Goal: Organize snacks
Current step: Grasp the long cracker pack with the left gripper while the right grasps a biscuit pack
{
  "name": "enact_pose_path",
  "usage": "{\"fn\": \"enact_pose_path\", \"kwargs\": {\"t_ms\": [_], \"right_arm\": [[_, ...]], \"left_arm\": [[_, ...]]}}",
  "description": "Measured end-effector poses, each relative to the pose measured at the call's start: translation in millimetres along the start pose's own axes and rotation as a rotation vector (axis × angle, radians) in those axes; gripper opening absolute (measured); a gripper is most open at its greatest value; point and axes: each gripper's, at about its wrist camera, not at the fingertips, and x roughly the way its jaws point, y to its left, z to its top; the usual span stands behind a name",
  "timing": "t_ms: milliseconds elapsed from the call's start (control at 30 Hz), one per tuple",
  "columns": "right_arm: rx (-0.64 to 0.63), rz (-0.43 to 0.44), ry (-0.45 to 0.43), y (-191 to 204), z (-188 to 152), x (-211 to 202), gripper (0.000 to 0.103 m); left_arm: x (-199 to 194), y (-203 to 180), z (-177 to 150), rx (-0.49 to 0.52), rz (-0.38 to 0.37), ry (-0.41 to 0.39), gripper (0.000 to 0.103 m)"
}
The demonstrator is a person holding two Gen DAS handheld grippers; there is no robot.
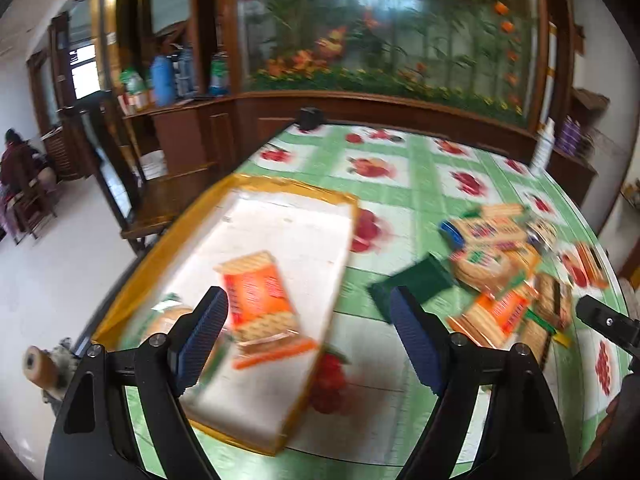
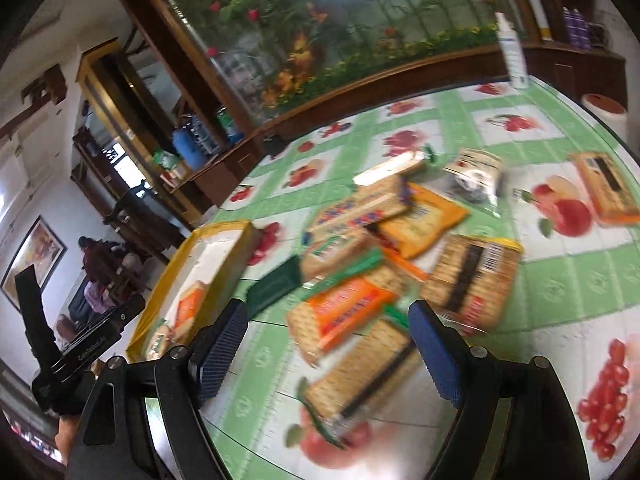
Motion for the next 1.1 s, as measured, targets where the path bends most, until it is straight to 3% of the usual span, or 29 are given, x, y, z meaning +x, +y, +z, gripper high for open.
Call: {"fn": "enact_pose_path", "kwargs": {"t_ms": [500, 667, 833, 1100], "right_arm": [[0.046, -0.099, 0.02, -45.5, -14.3, -12.1, 0.084], [0.051, -0.145, 0.024, -57.0, -10.9, -11.4, 0.084], [0.061, -0.177, 0.032, -67.3, -8.7, -10.8, 0.084], [0.04, -0.202, 0.013, -72.8, 4.4, -16.7, 0.084]], "left_arm": [[16.9, -65.8, -22.8, 0.106, -0.152, 0.113, 0.083], [13.9, -83.7, -30.0, 0.114, -0.264, 0.148, 0.083], [8.8, -122.8, -40.7, 0.236, -0.394, 0.186, 0.083], [14.3, -168.7, -51.7, 0.398, -0.432, 0.234, 0.083]]}}
